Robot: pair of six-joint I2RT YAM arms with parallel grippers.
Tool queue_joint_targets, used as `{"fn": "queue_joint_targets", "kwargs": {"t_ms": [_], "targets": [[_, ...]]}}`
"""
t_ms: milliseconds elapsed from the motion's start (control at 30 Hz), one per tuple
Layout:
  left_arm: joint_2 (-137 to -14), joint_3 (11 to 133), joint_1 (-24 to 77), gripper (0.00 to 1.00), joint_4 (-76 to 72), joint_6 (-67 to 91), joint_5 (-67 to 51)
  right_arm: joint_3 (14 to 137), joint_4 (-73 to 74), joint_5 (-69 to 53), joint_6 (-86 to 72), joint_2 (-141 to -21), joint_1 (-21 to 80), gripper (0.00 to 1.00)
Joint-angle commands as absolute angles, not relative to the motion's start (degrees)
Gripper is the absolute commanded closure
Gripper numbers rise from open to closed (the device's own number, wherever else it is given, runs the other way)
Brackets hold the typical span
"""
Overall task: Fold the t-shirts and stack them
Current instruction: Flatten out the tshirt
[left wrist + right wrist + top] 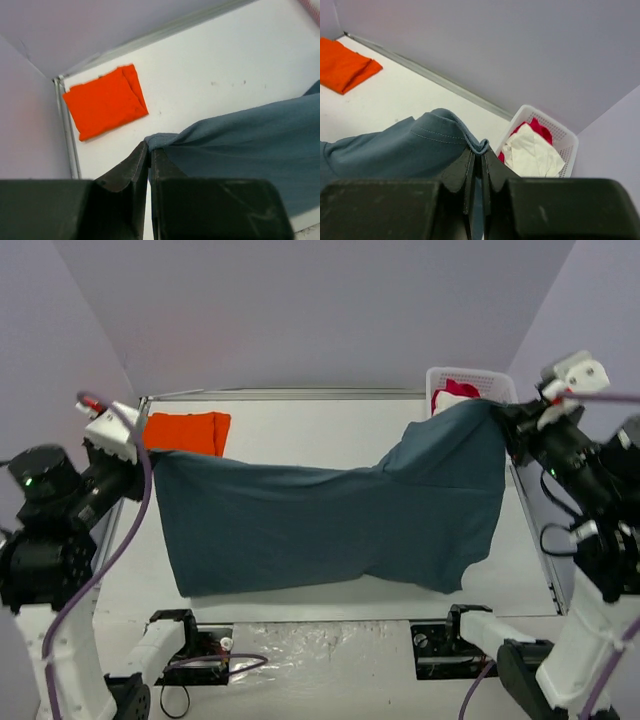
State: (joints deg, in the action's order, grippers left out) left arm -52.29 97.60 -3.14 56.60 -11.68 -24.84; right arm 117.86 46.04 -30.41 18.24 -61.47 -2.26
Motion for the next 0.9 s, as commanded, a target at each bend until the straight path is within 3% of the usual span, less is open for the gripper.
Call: {"fn": "queue_joint_targets", "kwargs": {"t_ms": [0,233,367,500,667,800,867], "targets": [[-61.1,92.6,-3.5,0.98,51.2,-9.8,-22.5,114.2,40.6,-27.5,18.9,-71.1,-2.6,1.0],[-79.3,93.1,-3.6,0.98,46.0,-7.6,-26.5,112.9,37.4,-26.4,18.7,-92.2,-2.5,1.0],[-94.9,104.7,-3.2,0.98,48.3,-7.6,-27.0,122.8,37.4,-24.7,17.8,-104.2,-1.7,1.0],[-103.0,119.4,-2.5,0.98,51.6,-7.5,-25.3,143.4,39.3,-21.6,16.0,-114.1,-1.3,1.0],[-97.3,131.3,-1.8,0.98,50.4,-6.3,-23.8,155.0,38.1,-20.2,14.2,-112.0,-0.9,1.0],[-86.4,127.3,-1.7,0.98,47.8,-8.5,-20.9,150.3,36.9,-22.0,13.6,-99.5,-0.9,1.0],[-79.3,122.0,-1.8,0.98,47.3,-10.4,-20.4,140.7,36.2,-24.6,14.1,-94.2,-1.0,1.0]]}}
